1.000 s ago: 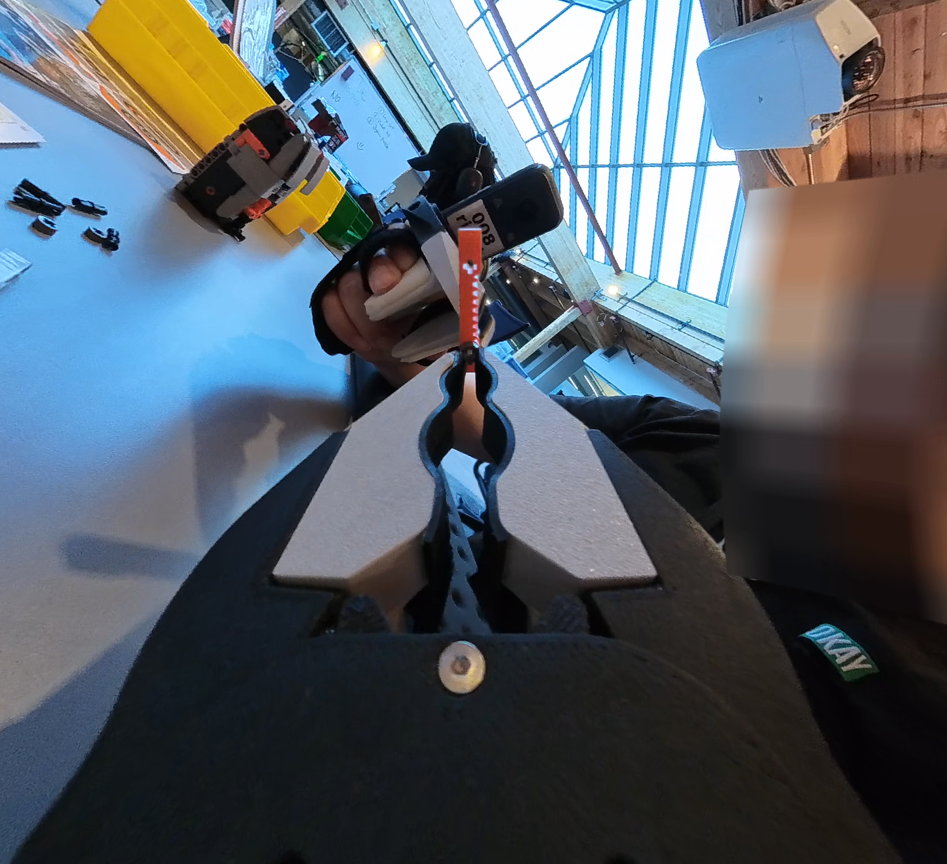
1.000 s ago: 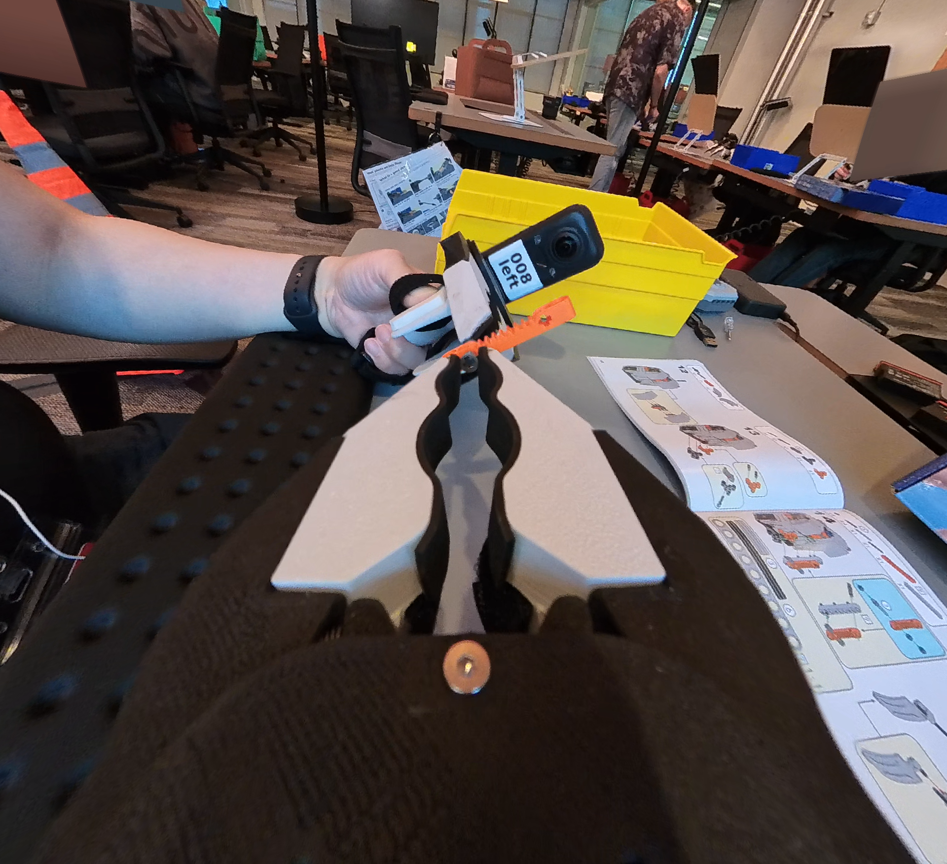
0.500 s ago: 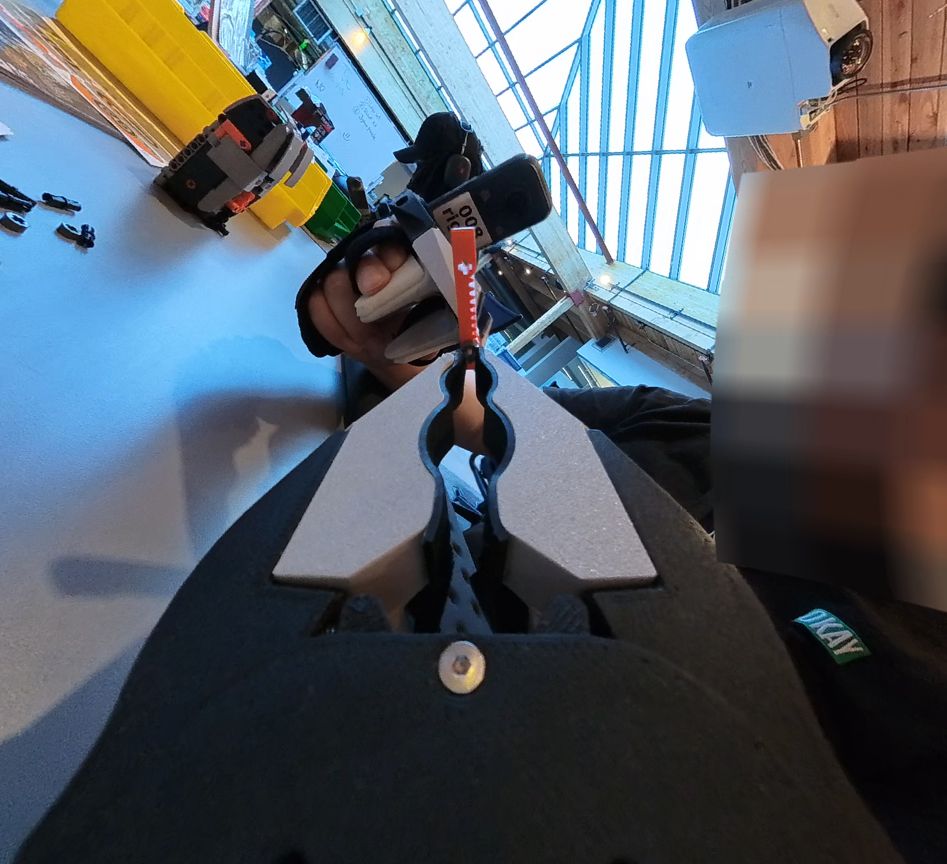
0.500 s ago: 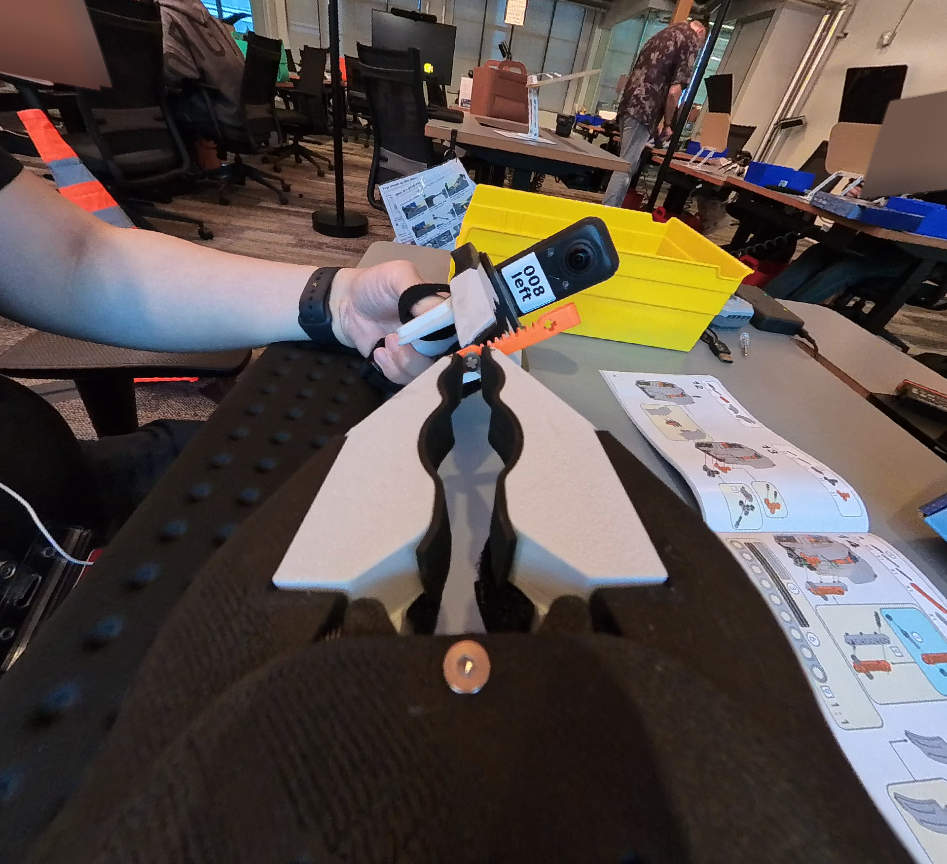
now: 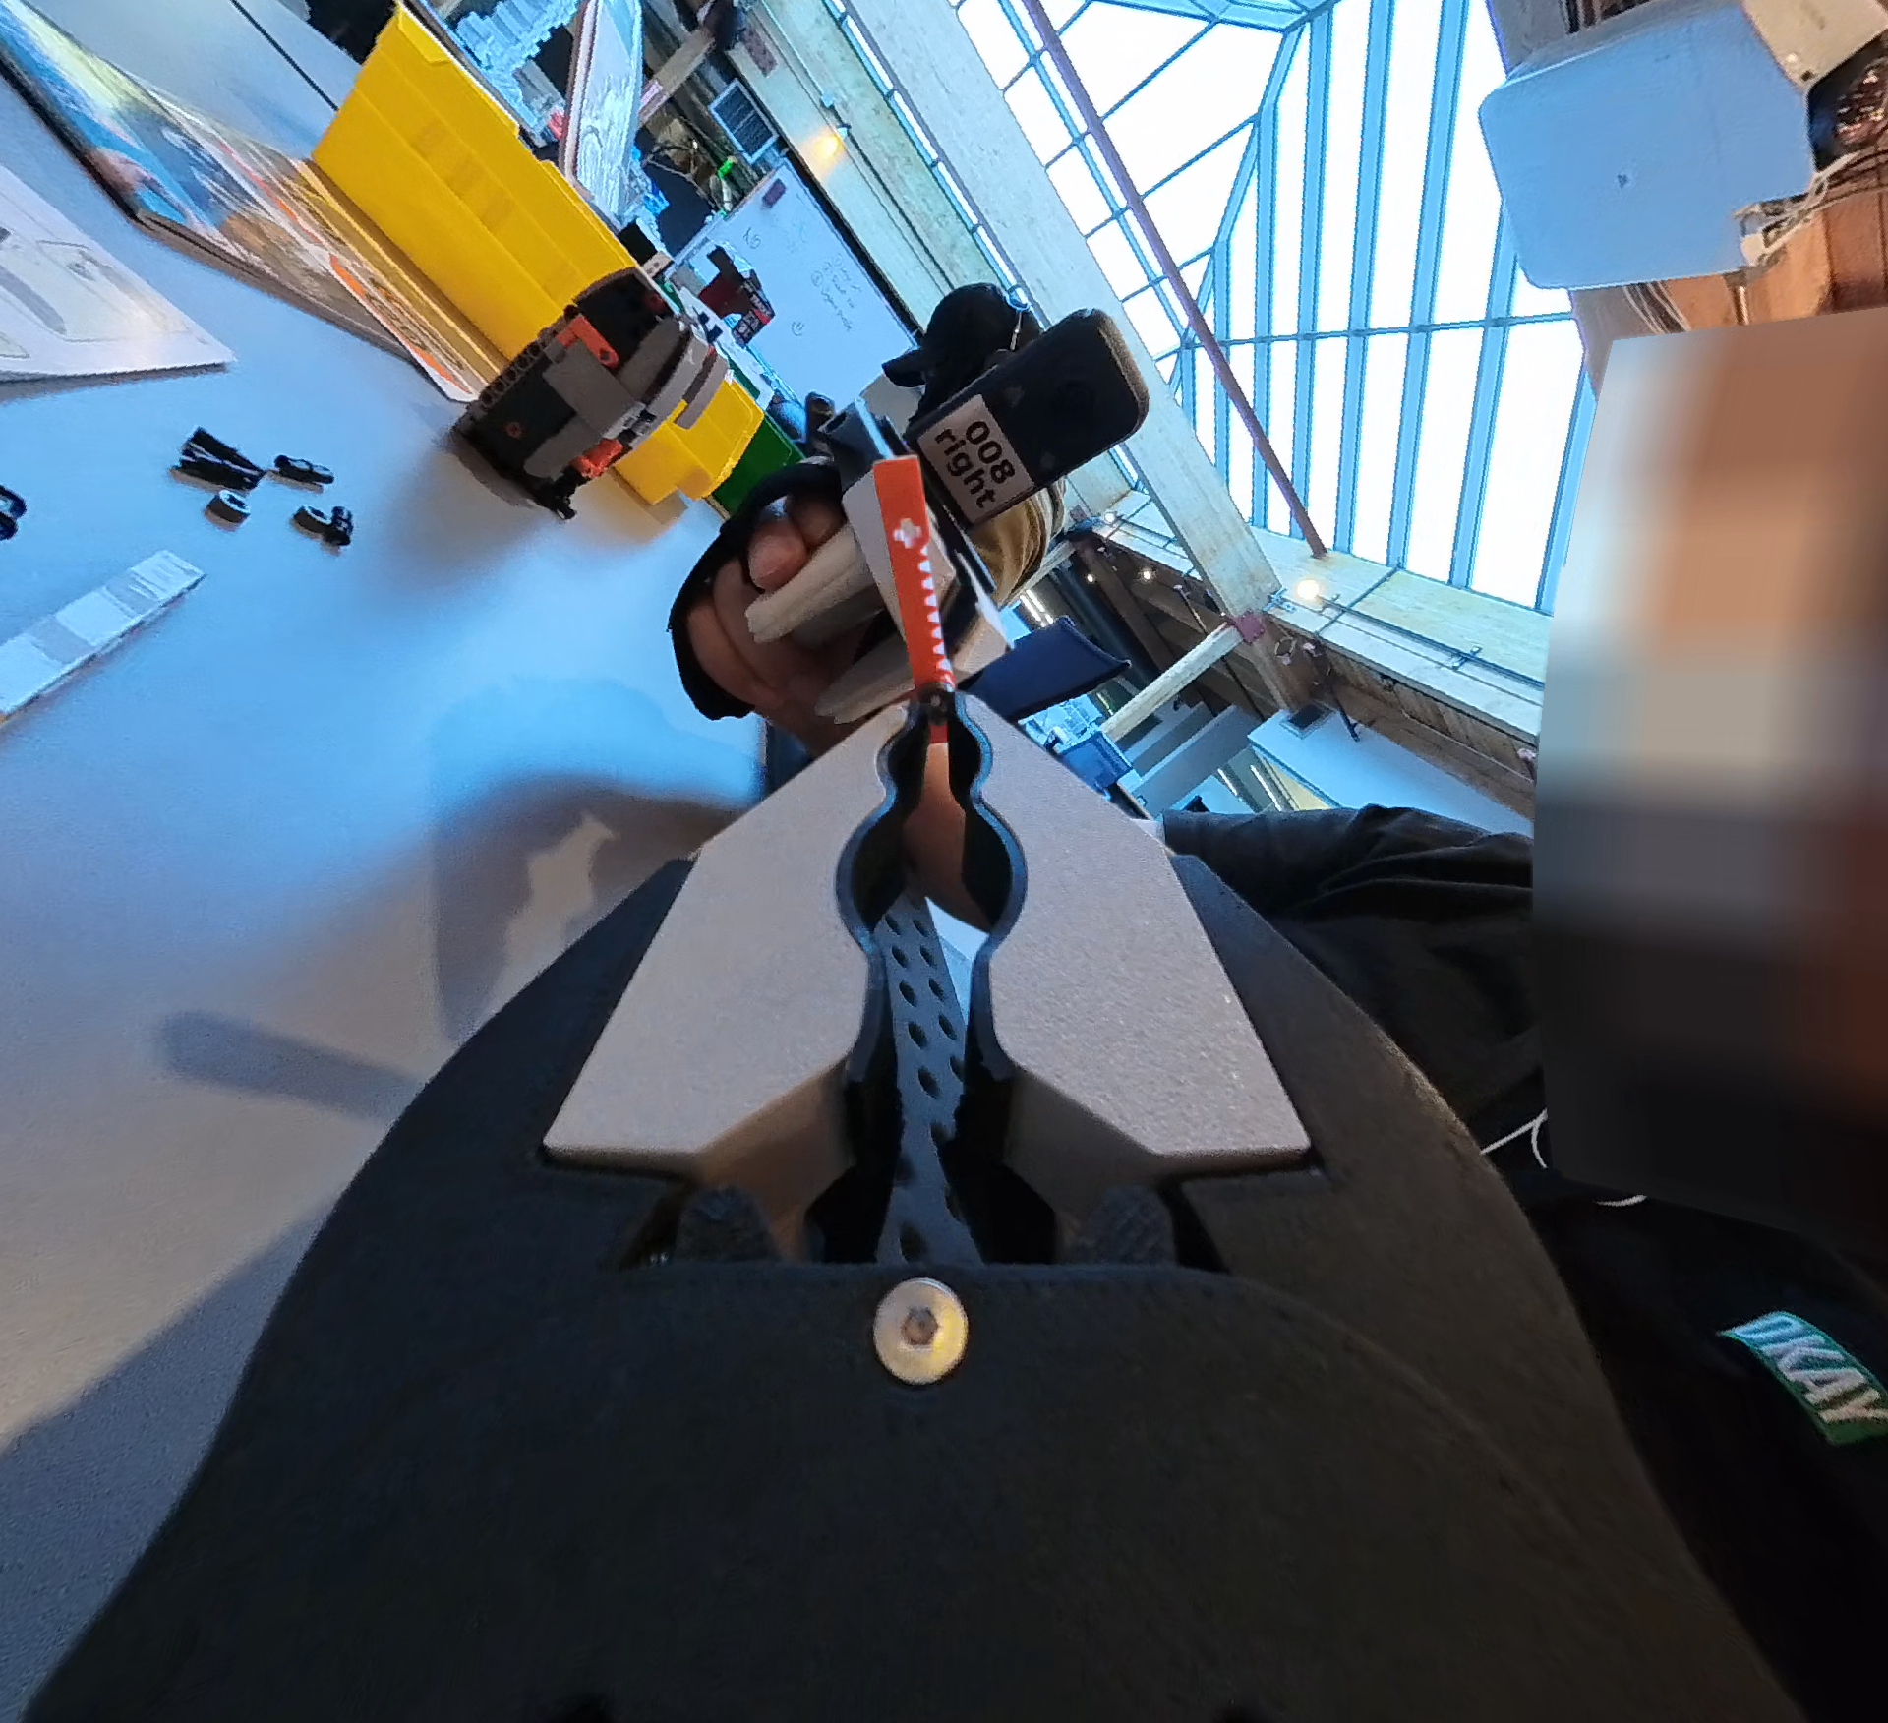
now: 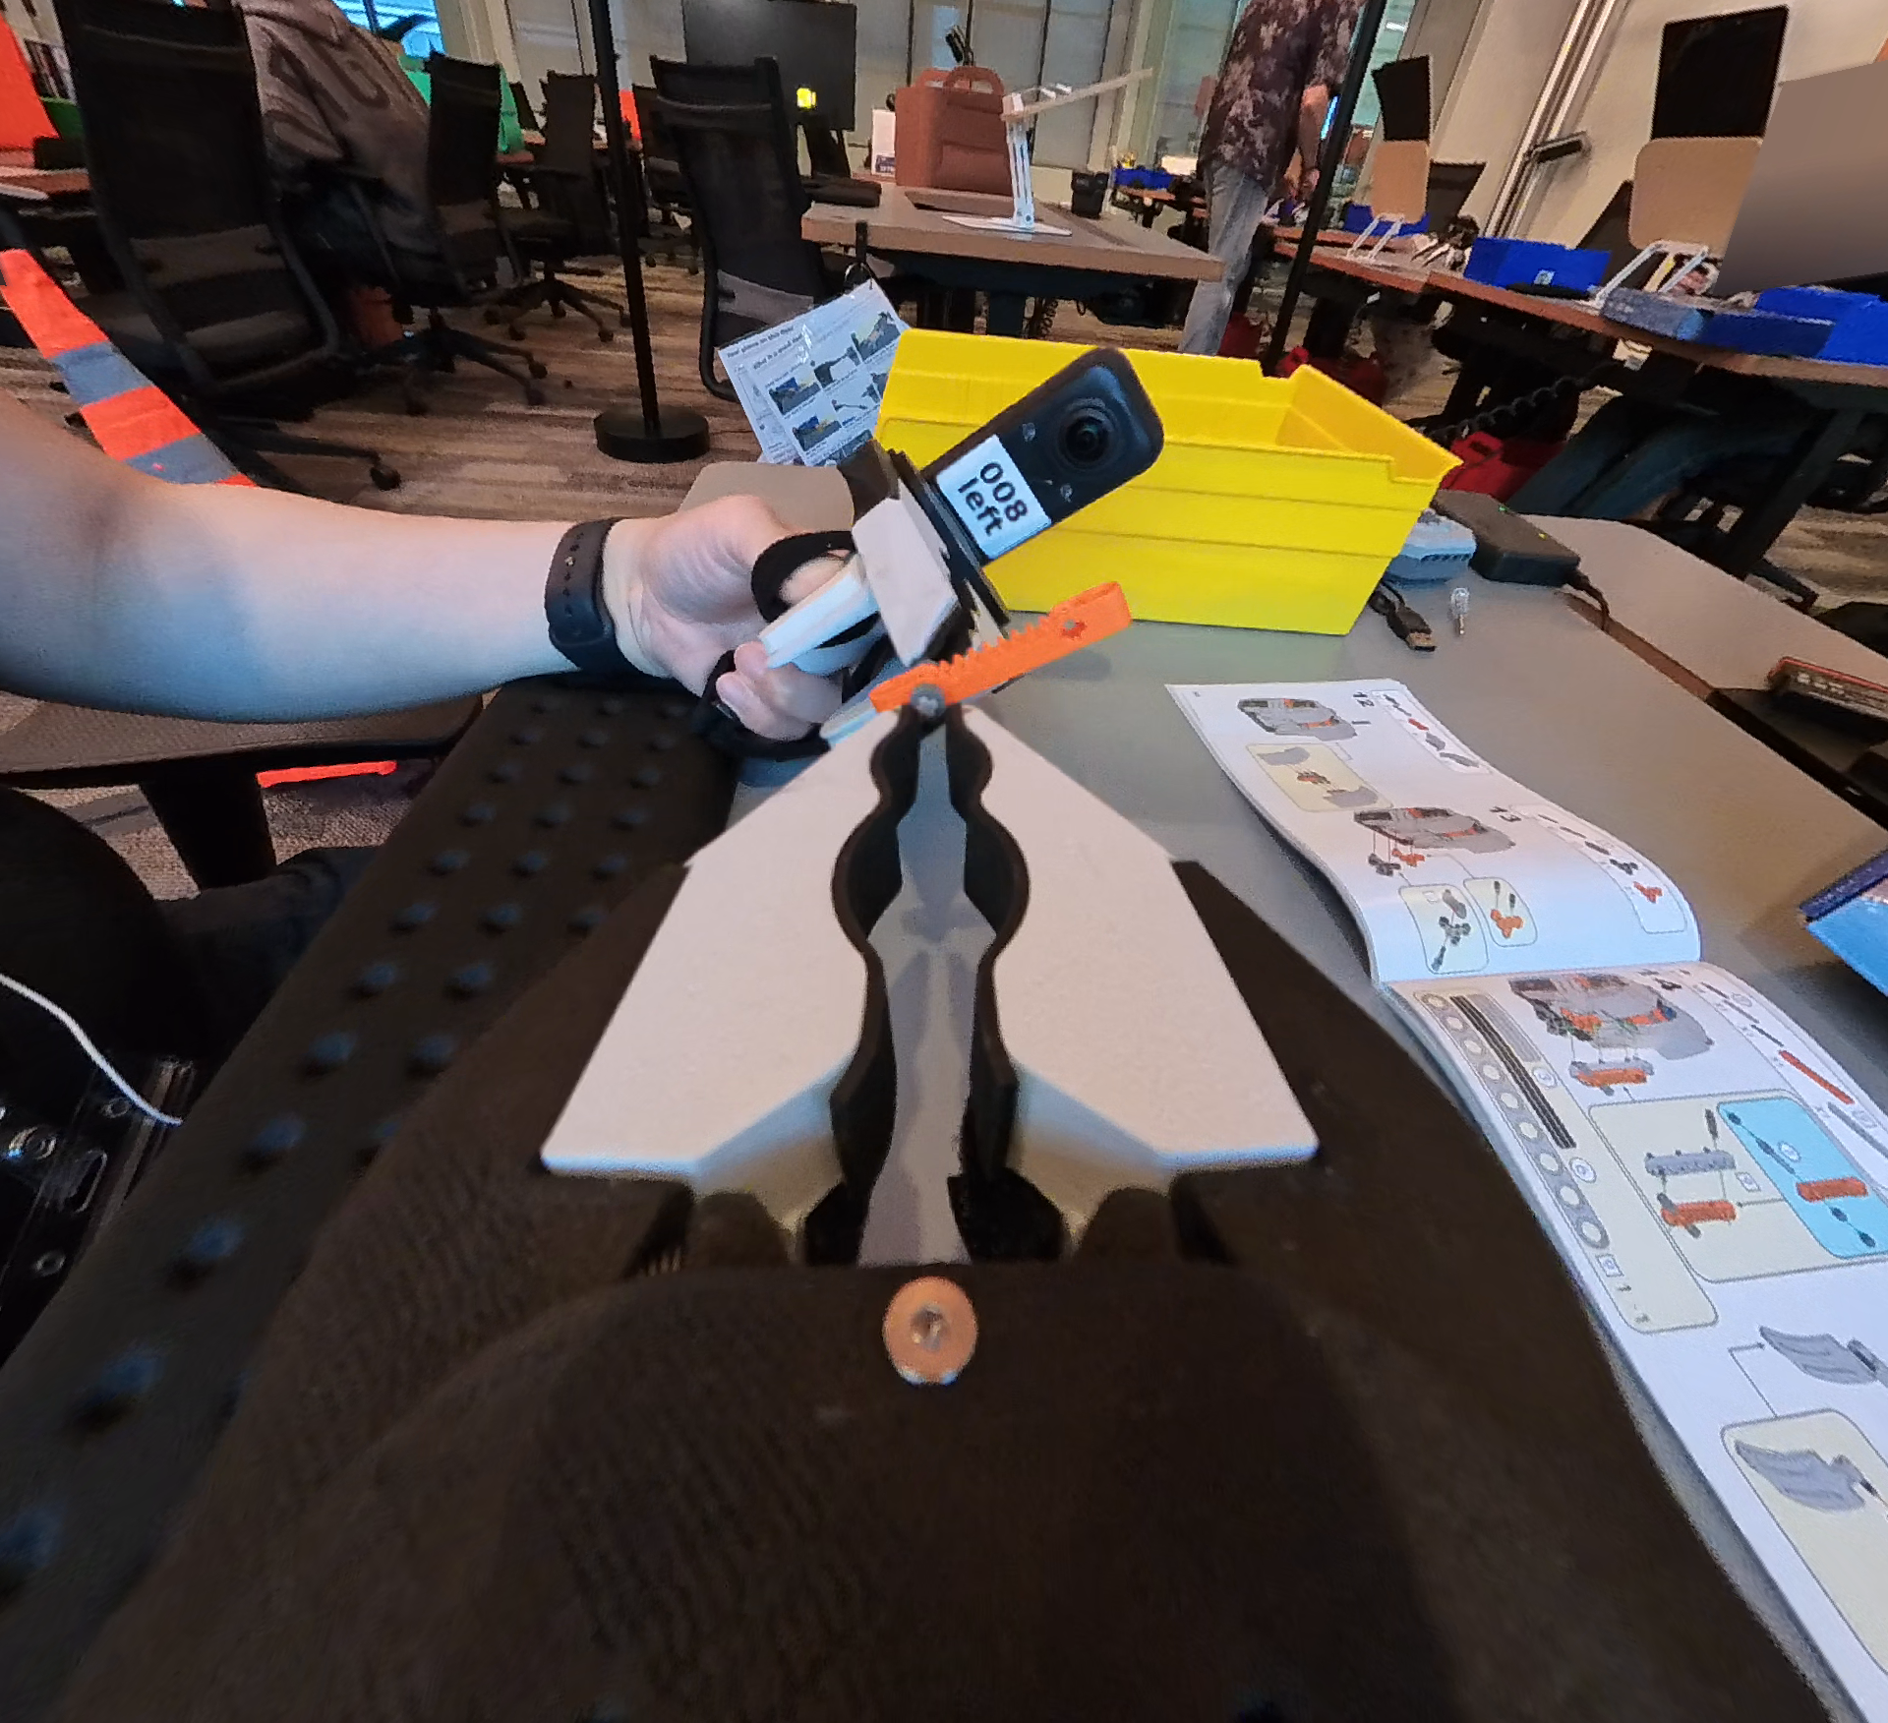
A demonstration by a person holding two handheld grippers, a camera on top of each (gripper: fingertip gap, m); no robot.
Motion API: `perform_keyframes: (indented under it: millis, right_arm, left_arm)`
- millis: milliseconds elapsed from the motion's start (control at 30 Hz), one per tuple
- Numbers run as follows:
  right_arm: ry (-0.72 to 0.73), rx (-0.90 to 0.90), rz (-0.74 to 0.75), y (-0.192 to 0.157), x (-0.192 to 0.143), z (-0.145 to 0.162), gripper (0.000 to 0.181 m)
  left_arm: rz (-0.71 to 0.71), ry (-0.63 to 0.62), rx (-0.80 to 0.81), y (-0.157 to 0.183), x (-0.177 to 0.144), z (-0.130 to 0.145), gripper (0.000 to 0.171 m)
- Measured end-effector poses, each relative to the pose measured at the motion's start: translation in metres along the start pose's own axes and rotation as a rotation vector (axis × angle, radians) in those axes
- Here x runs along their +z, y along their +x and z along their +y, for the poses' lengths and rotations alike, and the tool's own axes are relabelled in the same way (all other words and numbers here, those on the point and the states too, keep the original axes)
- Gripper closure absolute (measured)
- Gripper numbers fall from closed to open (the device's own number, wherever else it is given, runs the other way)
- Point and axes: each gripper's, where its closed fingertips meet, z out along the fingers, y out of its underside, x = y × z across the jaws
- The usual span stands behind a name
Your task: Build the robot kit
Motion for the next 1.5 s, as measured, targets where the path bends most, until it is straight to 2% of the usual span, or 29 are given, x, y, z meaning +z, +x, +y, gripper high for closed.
perform_keyframes:
  millis: [533, 933, 1167, 1500]
  right_arm:
    - [-0.047, -0.03, 0.004, -0.001, 0.003, 0.007, 0.179]
    - [-0.063, 0.017, -0.024, -0.003, 0.0, 0.012, 0.179]
    - [-0.088, 0.022, -0.047, -0.008, 0.002, 0.017, 0.179]
    - [-0.09, 0.009, -0.005, -0.003, 0.004, 0.018, 0.179]
  left_arm:
    - [-0.033, -0.03, -0.004, -0.006, 0.003, 0.005, 0.171]
    - [-0.05, -0.076, -0.015, -0.009, 0.005, 0.013, 0.171]
    - [-0.051, -0.065, -0.022, -0.01, 0.005, 0.012, 0.171]
    - [-0.077, -0.042, -0.026, -0.015, 0.003, 0.008, 0.171]
